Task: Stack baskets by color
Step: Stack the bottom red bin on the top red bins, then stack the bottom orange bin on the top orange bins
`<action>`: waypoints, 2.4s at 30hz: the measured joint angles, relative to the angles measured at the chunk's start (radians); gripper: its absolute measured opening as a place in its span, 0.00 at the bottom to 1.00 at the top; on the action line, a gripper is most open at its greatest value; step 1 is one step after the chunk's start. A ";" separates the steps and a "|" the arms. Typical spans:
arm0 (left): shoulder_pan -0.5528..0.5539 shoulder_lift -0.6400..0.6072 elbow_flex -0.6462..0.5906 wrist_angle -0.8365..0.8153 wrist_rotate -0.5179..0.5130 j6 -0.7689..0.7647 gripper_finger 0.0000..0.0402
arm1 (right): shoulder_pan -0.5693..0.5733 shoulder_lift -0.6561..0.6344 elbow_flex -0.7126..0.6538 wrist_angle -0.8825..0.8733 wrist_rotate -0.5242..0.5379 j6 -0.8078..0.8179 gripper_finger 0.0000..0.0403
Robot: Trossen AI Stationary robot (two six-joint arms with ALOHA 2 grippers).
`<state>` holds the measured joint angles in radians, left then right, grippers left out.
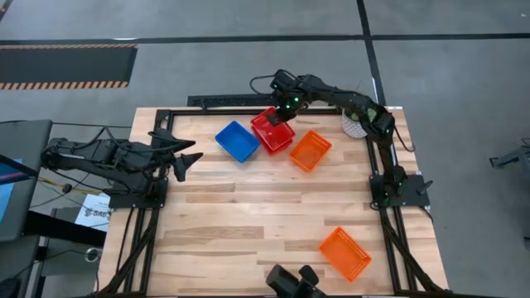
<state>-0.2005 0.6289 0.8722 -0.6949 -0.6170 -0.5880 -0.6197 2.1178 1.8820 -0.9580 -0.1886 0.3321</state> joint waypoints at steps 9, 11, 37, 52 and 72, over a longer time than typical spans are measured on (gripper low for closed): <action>0.000 0.000 0.000 0.000 0.000 0.000 0.65 | -0.005 0.000 0.000 -0.002 0.000 0.016 0.07; 0.000 0.000 0.000 0.000 0.000 0.000 0.65 | -0.006 0.000 0.000 -0.001 0.001 0.017 0.08; 0.000 0.000 0.000 0.000 0.000 -0.004 0.65 | -0.006 -0.001 0.001 0.009 0.010 -0.027 0.34; 0.000 -0.001 0.000 -0.004 0.001 -0.004 0.65 | -0.022 0.067 0.002 0.009 0.064 -0.027 0.24; 0.000 -0.001 0.000 -0.005 0.004 -0.009 0.65 | -0.013 -0.021 0.014 -0.259 0.031 -0.115 0.15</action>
<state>-0.2005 0.6279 0.8722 -0.7000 -0.6134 -0.5972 -0.6323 2.0965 1.8958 -1.2175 -0.1571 0.2167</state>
